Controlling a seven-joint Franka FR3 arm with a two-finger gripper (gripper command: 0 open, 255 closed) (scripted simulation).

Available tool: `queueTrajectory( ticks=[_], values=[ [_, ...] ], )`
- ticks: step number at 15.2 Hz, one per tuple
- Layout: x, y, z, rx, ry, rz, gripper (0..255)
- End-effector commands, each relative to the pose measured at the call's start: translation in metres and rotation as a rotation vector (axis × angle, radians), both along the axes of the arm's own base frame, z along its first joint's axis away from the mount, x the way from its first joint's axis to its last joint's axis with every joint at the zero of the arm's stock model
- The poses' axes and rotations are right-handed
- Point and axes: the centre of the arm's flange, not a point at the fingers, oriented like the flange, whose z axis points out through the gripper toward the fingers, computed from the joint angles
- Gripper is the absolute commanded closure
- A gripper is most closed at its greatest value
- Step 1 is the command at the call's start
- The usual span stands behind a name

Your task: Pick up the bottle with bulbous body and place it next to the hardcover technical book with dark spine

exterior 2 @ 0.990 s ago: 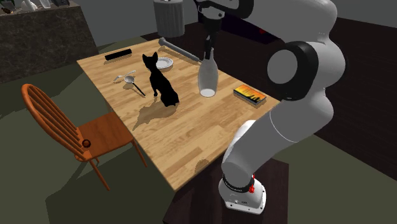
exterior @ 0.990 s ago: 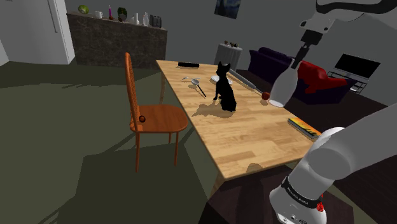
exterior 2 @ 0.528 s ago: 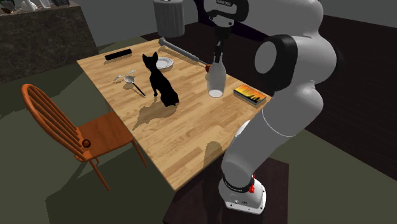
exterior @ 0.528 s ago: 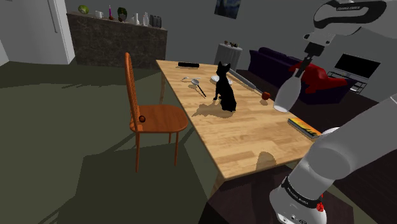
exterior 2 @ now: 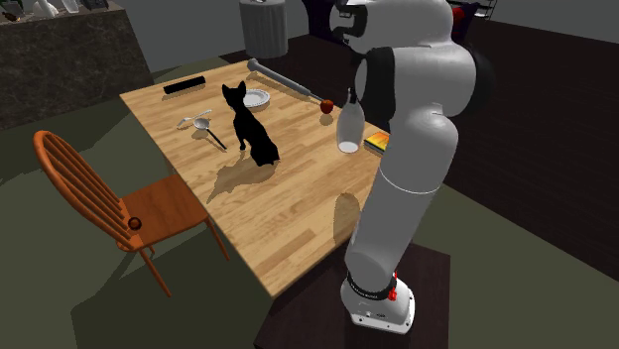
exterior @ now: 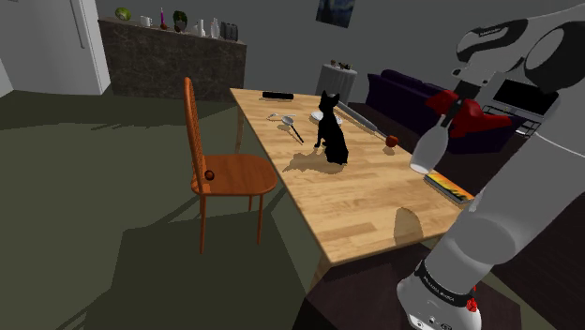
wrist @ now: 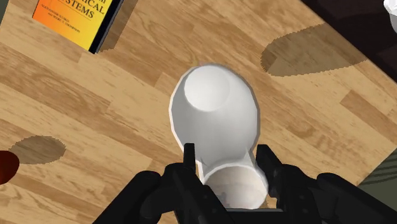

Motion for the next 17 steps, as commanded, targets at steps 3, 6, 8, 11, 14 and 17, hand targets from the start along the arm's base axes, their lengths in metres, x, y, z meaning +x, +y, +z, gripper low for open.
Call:
queueTrajectory(
  ticks=[3, 6, 8, 11, 14, 17],
  values=[
    [-0.016, -0.044, -0.027, -0.004, -0.001, 0.003, 255],
    [-0.02, -0.055, -0.044, -0.004, -0.001, 0.003, 255],
    [-0.02, -0.055, -0.055, -0.004, -0.001, 0.003, 255],
    [-0.02, -0.055, -0.071, -0.004, -0.001, 0.003, 255],
    [-0.02, -0.055, -0.087, -0.004, -0.001, 0.003, 255],
    [-0.02, -0.055, -0.102, -0.004, -0.001, 0.003, 255]
  ],
)
